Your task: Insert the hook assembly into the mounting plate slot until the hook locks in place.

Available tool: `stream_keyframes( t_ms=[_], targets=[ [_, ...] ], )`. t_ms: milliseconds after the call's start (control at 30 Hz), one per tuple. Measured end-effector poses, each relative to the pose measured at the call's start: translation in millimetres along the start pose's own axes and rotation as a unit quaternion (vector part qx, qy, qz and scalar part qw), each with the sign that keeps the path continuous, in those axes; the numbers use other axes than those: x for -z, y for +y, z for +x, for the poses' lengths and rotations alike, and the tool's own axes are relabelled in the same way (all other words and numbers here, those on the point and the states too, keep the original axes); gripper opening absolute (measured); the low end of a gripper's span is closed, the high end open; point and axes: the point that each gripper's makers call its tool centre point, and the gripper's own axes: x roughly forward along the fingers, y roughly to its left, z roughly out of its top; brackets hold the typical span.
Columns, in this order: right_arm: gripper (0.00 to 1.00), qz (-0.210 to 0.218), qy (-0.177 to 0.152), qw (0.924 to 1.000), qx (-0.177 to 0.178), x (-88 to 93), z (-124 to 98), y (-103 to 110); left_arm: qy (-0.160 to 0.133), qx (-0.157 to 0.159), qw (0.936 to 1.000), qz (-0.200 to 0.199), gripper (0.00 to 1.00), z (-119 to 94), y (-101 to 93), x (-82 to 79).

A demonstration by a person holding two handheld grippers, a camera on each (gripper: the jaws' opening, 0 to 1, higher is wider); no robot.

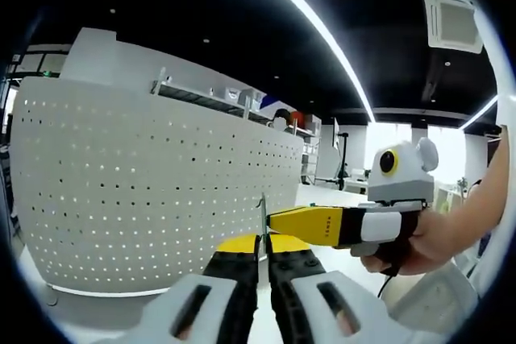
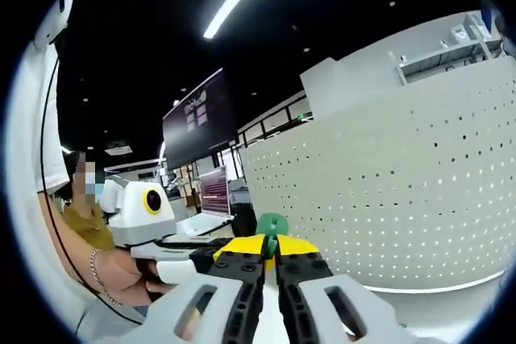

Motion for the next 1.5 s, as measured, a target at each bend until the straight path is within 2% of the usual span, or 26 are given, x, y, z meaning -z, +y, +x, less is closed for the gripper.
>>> stream_keyframes(
  t_ms=[500, 767, 833, 900, 1133, 1300, 1433, 1500],
  targets=[
    [0.01, 0.014, 0.0, 0.9999, 0.007, 0.9, -0.4, -1.9, 0.002, 0.0, 1.0, 0.001, 0.03, 0.7, -0.3, 0.7],
    [0.01, 0.008, 0.003, 0.9999, 0.006, -0.2, 0.0, -0.2, 0.0, 0.003, 1.0, -0.001, 0.05, 0.6, 0.2, 0.4],
    [0.01, 0.008, 0.001, 0.9999, 0.007, -0.8, -0.5, -0.6, 0.007, 0.003, 0.9999, 0.008, 0.06, 0.0, 0.4, 2.5],
    [0.01, 0.012, 0.0, 0.9999, 0.008, -1.9, -1.1, -1.8, 0.015, 0.0, 0.9998, 0.013, 0.11, -0.3, 1.3, 5.5],
    [0.01, 0.012, 0.002, 0.9999, 0.009, -1.3, -2.2, -1.7, 0.026, -0.009, 0.9996, 0.004, 0.4, -0.5, 6.4, 12.4],
    [0.01, 0.014, 0.003, 0.9999, 0.009, -0.2, -2.9, -2.0, 0.034, -0.015, 0.9993, 0.001, 0.54, -0.6, 8.8, 16.9],
    [0.01, 0.017, 0.003, 0.9998, 0.01, 0.2, -3.1, -3.1, 0.034, -0.021, 0.9992, 0.002, 0.72, 0.0, 10.6, 18.2],
    [0.01, 0.018, 0.004, 0.9998, 0.009, 0.5, -2.9, -2.6, 0.038, -0.019, 0.9991, 0.003, 0.76, 0.6, 10.0, 20.3]
  ],
)
